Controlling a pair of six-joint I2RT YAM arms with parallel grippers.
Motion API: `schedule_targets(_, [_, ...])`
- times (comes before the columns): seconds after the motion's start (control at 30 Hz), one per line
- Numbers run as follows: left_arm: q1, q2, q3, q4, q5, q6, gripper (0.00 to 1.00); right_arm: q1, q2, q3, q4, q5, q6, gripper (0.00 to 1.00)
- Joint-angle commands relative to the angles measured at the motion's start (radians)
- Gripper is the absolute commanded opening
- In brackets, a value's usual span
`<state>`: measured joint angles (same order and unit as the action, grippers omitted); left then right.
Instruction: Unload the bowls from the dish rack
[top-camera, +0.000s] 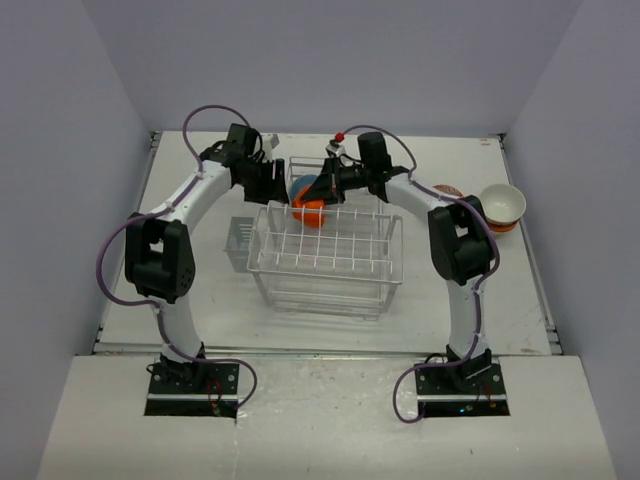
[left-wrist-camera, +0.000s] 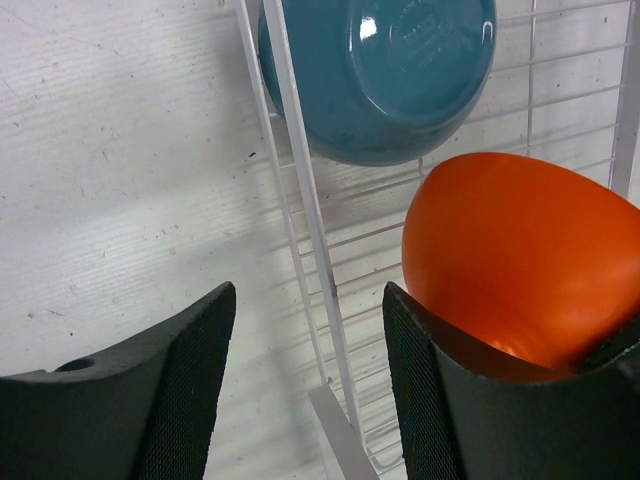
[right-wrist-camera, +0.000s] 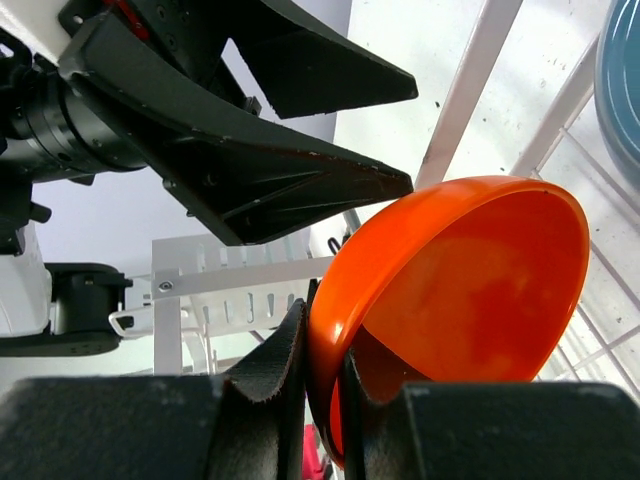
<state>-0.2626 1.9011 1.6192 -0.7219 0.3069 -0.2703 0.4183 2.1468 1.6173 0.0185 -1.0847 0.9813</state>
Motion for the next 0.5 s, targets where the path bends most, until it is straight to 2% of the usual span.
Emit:
schedule_targets(0.0, [0.006, 0.009, 0.022, 0.019, 0.009, -0.01, 0.62, -0.015, -0.073, 0.065, -0.078, -0.034, -0.092, 0.0])
schedule_targets(0.27, [0.008, -0.008, 0.019, 0.033, 0.008, -0.007, 0.62, -0.075, -0.114, 0.191, -0.204, -0.076, -0.165, 0.0])
schedule_targets(0.47, [0.008, -0.028, 0.059, 0.058, -0.029, -0.018, 0.63, -0.186, -0.16, 0.35, -0.353, -0.015, -0.21, 0.0])
